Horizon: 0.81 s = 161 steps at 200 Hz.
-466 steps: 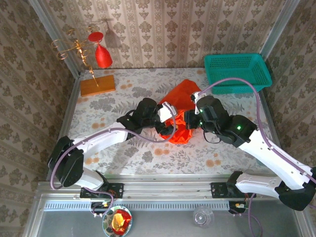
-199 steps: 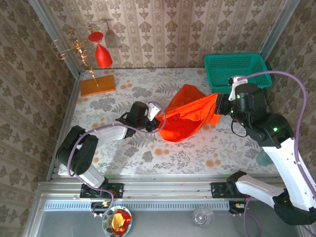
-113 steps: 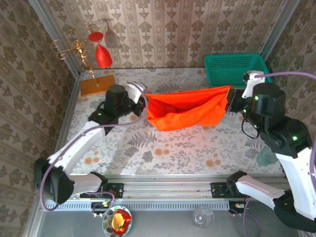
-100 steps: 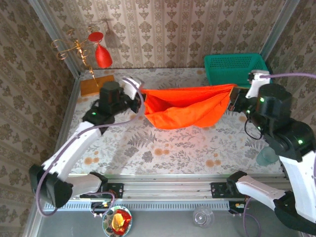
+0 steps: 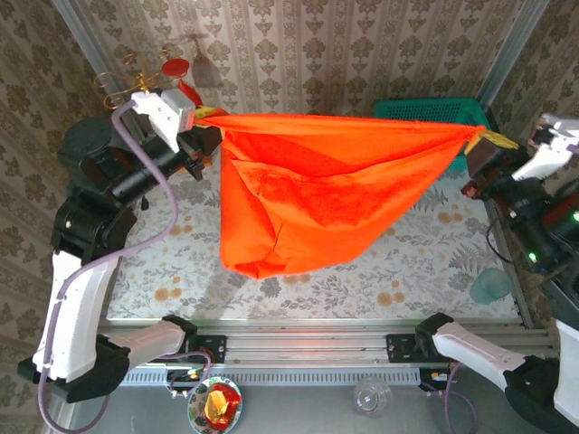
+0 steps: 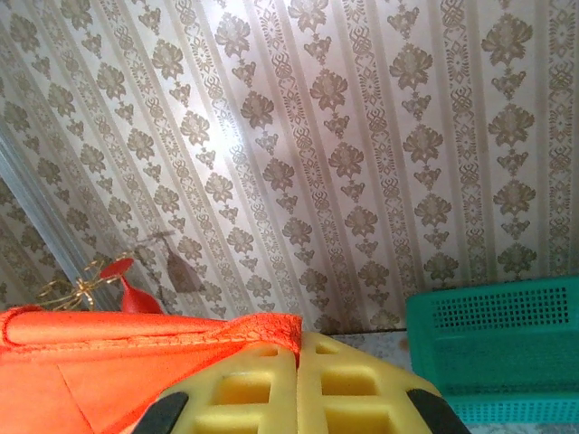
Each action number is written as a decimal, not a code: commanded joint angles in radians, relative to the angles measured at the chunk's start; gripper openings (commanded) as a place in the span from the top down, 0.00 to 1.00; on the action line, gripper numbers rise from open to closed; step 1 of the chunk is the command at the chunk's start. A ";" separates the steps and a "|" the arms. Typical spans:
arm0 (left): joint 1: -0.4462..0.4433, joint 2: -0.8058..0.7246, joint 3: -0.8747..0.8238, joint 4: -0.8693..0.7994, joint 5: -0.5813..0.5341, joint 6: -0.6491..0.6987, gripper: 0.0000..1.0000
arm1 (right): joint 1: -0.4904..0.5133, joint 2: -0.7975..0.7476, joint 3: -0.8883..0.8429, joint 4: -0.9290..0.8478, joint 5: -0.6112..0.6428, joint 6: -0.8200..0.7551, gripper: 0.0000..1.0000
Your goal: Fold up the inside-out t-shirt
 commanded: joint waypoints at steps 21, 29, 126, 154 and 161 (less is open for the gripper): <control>0.106 0.213 0.011 0.019 0.031 -0.034 1.00 | -0.030 0.170 -0.109 0.195 0.084 -0.069 1.00; 0.126 0.261 0.056 0.033 0.046 -0.048 1.00 | -0.042 0.209 -0.106 0.219 0.075 -0.067 1.00; 0.167 0.412 0.324 -0.110 0.196 -0.099 1.00 | -0.063 0.168 -0.314 0.207 -0.104 0.095 1.00; 0.148 0.251 -0.057 -0.050 0.176 -0.077 1.00 | -0.060 0.058 -0.639 0.239 -0.242 0.220 1.00; 0.146 0.212 -0.165 -0.017 0.171 -0.084 1.00 | -0.058 0.037 -0.725 0.254 -0.264 0.253 1.00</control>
